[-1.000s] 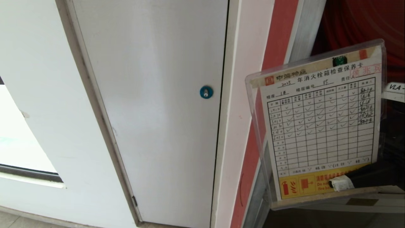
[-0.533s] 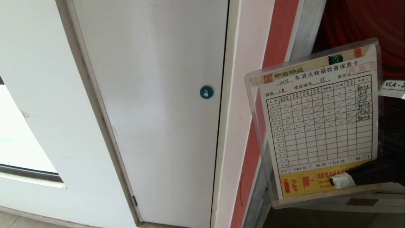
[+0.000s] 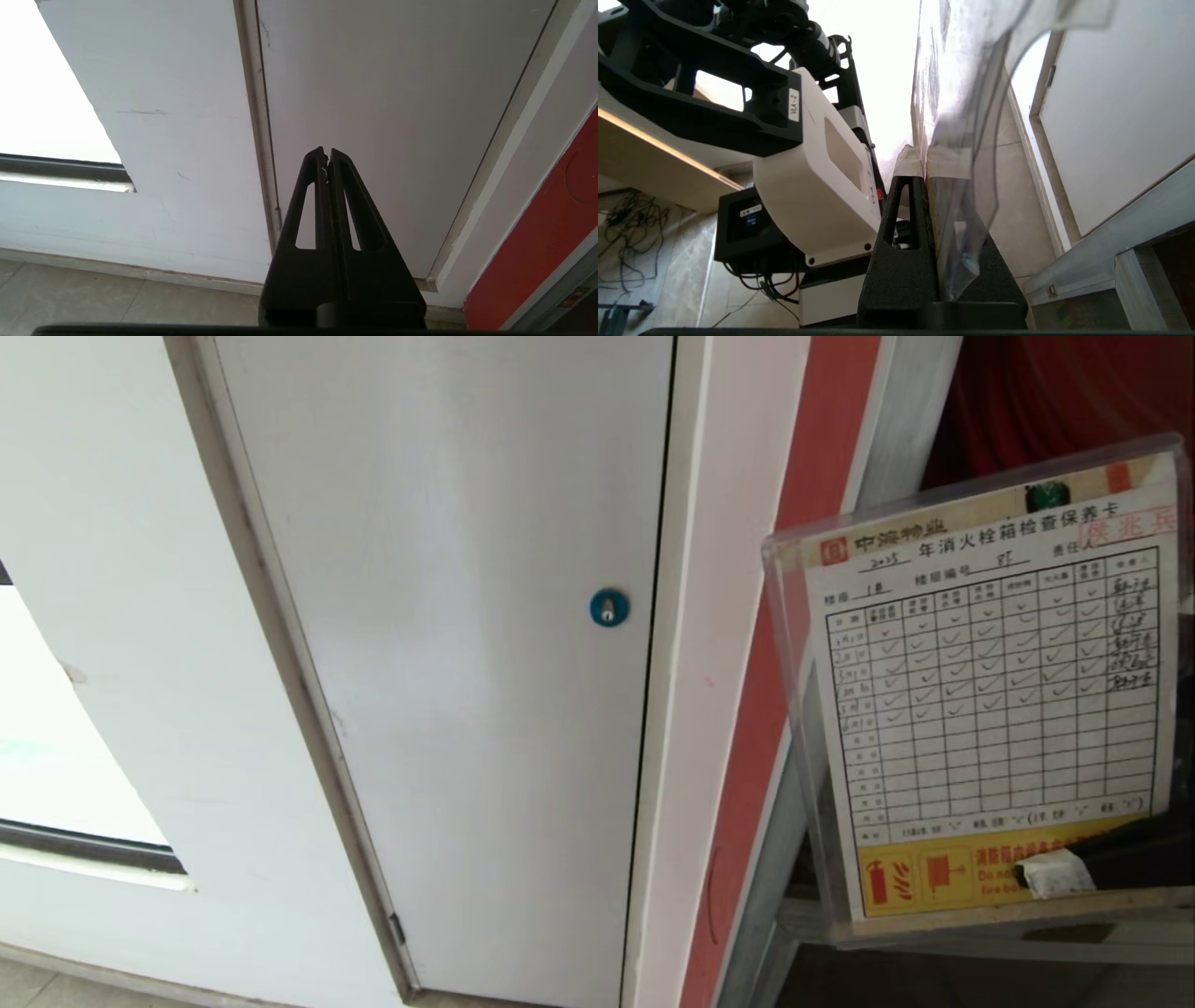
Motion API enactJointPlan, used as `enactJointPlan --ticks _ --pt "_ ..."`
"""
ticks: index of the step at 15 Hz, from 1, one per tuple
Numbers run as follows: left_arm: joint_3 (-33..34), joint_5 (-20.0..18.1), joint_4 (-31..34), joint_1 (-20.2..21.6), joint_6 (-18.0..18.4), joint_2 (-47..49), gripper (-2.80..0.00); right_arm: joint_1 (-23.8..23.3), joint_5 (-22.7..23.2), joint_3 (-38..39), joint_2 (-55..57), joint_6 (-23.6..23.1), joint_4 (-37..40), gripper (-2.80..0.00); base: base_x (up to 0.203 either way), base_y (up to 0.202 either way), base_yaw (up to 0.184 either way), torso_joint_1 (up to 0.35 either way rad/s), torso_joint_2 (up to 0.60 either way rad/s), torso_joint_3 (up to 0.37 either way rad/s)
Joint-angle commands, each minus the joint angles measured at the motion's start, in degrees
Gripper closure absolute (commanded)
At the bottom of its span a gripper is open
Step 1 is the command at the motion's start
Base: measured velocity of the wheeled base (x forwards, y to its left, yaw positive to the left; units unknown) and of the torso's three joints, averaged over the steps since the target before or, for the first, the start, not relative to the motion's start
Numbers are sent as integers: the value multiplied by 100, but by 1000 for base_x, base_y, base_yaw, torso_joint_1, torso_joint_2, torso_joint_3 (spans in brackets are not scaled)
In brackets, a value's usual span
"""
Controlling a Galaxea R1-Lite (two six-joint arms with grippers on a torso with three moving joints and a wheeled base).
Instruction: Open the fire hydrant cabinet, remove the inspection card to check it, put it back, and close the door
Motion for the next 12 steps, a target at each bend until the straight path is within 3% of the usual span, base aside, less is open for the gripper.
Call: enactJointPlan --ticks 1,7,9,12 --pt "35 -4 -3 2 0 -1 0 -78 39 169 -362 -15 35 0 0 0 0 0 0 0" --pt "35 -4 -3 2 0 -1 0 -241 -80 406 -1046 213 34 0 0 0 0 0 0 0" --pt "35 -4 -3 2 0 -1 0 -236 -225 425 -1271 902 -253 0 0 0 0 0 0 0" --pt "35 0 -3 2 0 -1 0 -119 -709 698 -1601 2416 -1637 0 0 0 0 0 0 0"
